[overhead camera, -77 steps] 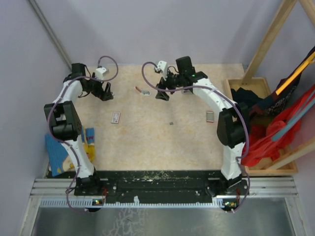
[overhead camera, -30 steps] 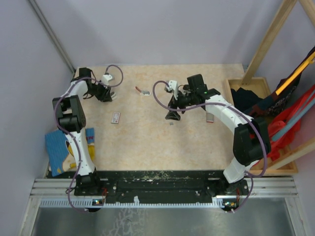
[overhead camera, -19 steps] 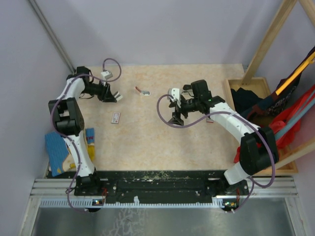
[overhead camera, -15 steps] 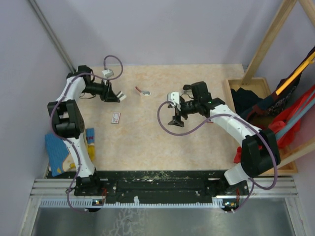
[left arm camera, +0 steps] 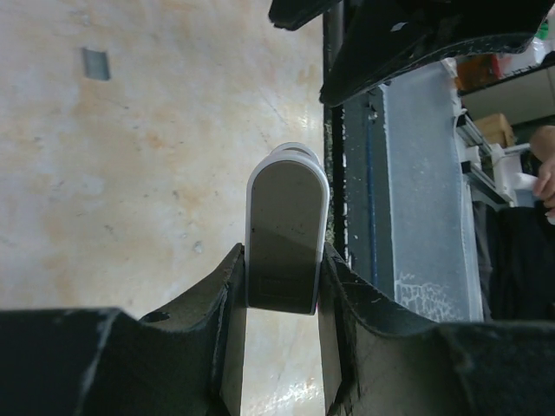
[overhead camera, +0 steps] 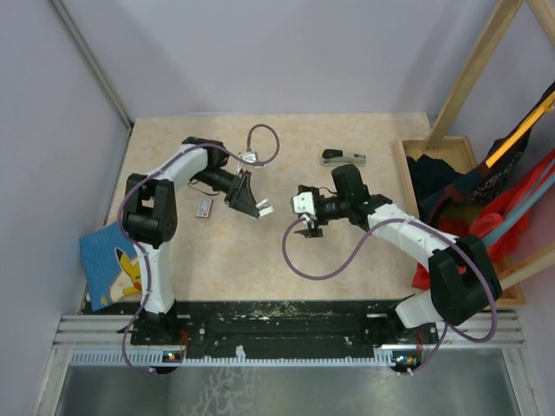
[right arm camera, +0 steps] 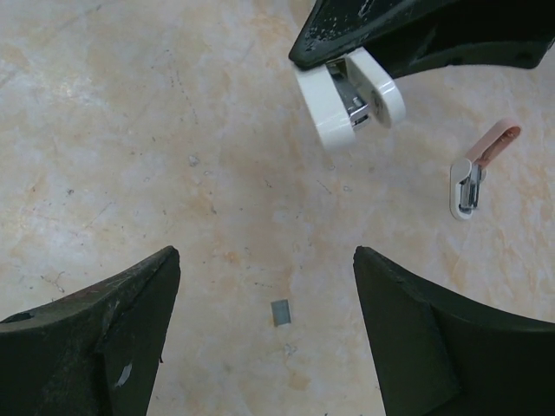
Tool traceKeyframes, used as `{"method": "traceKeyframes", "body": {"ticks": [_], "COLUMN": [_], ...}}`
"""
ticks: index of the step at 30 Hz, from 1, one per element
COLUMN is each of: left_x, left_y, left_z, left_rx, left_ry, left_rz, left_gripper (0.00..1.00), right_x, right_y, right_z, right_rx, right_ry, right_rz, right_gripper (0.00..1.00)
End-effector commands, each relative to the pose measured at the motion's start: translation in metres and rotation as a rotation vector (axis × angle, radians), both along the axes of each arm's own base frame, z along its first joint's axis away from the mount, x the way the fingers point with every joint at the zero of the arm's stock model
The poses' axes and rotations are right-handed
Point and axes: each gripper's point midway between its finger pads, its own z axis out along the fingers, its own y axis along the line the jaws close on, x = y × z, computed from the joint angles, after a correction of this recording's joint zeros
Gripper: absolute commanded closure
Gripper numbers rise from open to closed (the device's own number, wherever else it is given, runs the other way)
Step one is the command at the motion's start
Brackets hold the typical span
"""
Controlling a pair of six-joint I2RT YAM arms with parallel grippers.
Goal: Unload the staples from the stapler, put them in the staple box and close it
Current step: Unload the staple at the center of the board.
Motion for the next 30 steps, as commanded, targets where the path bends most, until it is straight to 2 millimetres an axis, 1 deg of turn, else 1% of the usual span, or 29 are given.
{"method": "traceKeyframes", "body": {"ticks": [1, 3, 7, 11, 15, 16, 18, 21, 25, 27, 30], "left_x": [-0.027, -0.039, -0.057, -0.070, -0.080, -0.081, -0.084, -0.083, -0.082, -0.083, -0.083], "left_y": [-0.022, -0.030, -0.039, -0.045, -0.051, -0.052, -0.055, -0.058, -0.060, -0.061, -0.062], "left_z": [-0.001, -0.006, -0.012, -0.020, -0.025, -0.026, -0.029, -0.030, -0.038, -0.038, -0.039], "left_rx": [-0.063, -0.063, -0.060, -0.055, -0.052, -0.050, -0.043, -0.033, 0.005, 0.007, 0.008], "left_ry": [0.110, 0.123, 0.155, 0.190, 0.217, 0.218, 0.222, 0.228, 0.224, 0.227, 0.227], "left_rz": [-0.064, -0.099, -0.142, -0.170, -0.192, -0.197, -0.204, -0.202, -0.201, -0.203, -0.203], "left_gripper": [0.93, 0.93, 0.93, 0.93, 0.93, 0.93, 0.94, 0.94, 0.94, 0.94, 0.94], "right_x": [0.001, 0.002, 0.005, 0.005, 0.002, 0.001, -0.003, -0.009, -0.016, -0.019, -0.025], "right_y": [0.015, 0.015, 0.014, 0.014, 0.015, 0.016, 0.018, 0.020, 0.023, 0.025, 0.026], "right_z": [0.027, 0.029, 0.032, 0.026, 0.015, 0.014, 0.012, 0.010, 0.007, 0.005, 0.002], "right_rx": [0.090, 0.097, 0.093, 0.065, 0.031, 0.026, 0.021, 0.015, 0.015, 0.011, 0.005], "right_ry": [-0.169, -0.179, -0.202, -0.234, -0.262, -0.263, -0.258, -0.245, -0.236, -0.227, -0.211], "right_rz": [0.070, 0.068, 0.060, 0.072, 0.089, 0.096, 0.115, 0.144, 0.174, 0.192, 0.220], "right_gripper": [0.19, 0.22, 0.32, 0.38, 0.40, 0.41, 0.47, 0.53, 0.55, 0.56, 0.61]}}
